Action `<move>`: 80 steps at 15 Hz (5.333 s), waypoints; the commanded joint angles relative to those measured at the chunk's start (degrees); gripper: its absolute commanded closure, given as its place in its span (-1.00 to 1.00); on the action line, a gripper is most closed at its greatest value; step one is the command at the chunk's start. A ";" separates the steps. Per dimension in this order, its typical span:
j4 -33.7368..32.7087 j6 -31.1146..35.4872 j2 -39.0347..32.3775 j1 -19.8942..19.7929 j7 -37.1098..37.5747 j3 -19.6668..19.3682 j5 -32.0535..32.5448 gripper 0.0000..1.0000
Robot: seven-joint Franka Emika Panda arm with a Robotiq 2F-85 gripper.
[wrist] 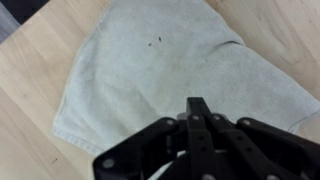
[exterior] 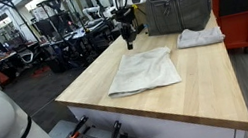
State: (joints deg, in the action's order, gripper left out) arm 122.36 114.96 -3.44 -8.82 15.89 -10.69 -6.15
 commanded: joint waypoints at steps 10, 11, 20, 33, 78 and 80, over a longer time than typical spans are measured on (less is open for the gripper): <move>20.05 9.01 13.25 -2.35 -11.72 -0.76 7.20 0.32; 20.46 9.40 14.19 -2.44 -12.28 -0.85 7.39 0.15; 22.15 7.91 17.16 -2.17 -17.08 -0.60 6.93 -0.67; 22.62 8.95 17.90 -1.57 -15.60 0.51 6.59 -1.00; -15.85 10.52 -22.18 12.99 4.93 7.83 11.88 -1.00; -16.48 10.43 -23.62 13.73 6.65 7.41 12.15 -1.00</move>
State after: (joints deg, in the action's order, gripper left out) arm 108.28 126.70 -24.74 3.29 19.27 -1.96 4.59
